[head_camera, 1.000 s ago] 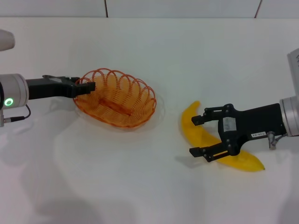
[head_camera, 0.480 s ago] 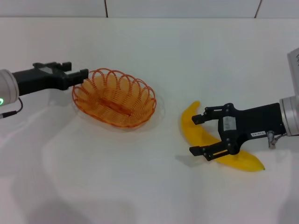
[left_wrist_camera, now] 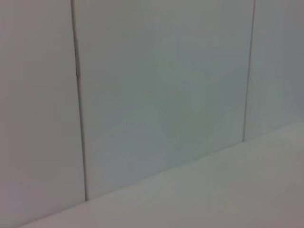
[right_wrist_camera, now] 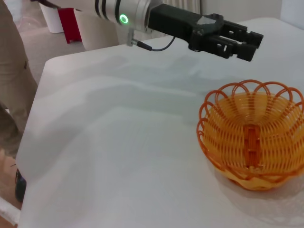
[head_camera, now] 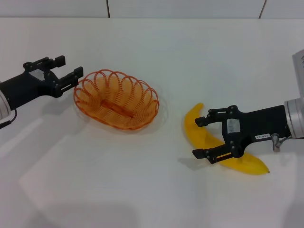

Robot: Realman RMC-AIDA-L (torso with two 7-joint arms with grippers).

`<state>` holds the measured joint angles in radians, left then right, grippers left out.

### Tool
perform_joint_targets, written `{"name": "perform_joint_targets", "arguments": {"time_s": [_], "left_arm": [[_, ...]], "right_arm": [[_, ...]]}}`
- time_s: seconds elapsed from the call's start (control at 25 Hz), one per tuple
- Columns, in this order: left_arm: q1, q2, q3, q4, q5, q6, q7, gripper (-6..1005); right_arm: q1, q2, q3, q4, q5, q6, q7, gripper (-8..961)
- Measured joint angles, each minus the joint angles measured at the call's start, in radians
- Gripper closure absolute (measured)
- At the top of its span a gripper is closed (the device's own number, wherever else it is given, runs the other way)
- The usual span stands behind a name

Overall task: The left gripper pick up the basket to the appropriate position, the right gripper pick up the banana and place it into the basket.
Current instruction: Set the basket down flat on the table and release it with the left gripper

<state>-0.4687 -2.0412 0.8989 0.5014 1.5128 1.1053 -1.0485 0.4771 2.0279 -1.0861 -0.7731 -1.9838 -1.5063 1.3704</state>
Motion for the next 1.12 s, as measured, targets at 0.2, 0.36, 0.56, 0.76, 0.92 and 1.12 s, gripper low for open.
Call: {"name": "perform_joint_targets", "arguments": {"time_s": [0.2,0.36,0.56,0.76,0.92,1.12], "left_arm": [[0.004,0.001,0.000,-0.010,-0.017,0.009,0.020,386],[-0.008,0.006,0.000,-0.007,-0.006,0.010,-0.052,386],[-0.034,0.025,0.014,0.136,0.128,0.027,-0.390,387],[-0.058,0.032,0.021,0.322,0.380,0.026,-0.795,387],[-0.095,0.067,0.018,0.333,0.489,0.036,-0.937,388],[-0.159,0.125,0.024,0.330,0.607,0.129,-1.063,391]], "right_arm": [[0.000,0.000,0.000,0.000,0.000,-0.003,0.000,77],[0.000,0.001,0.000,0.000,0.001,-0.004,0.000,77],[0.000,0.002,-0.005,-0.003,0.001,-0.008,0.007,77],[0.003,0.002,-0.006,-0.007,0.001,-0.011,0.008,77],[0.004,0.002,-0.006,-0.008,0.000,-0.011,0.008,77],[0.005,0.002,-0.006,-0.008,0.000,-0.011,0.009,77]]}}
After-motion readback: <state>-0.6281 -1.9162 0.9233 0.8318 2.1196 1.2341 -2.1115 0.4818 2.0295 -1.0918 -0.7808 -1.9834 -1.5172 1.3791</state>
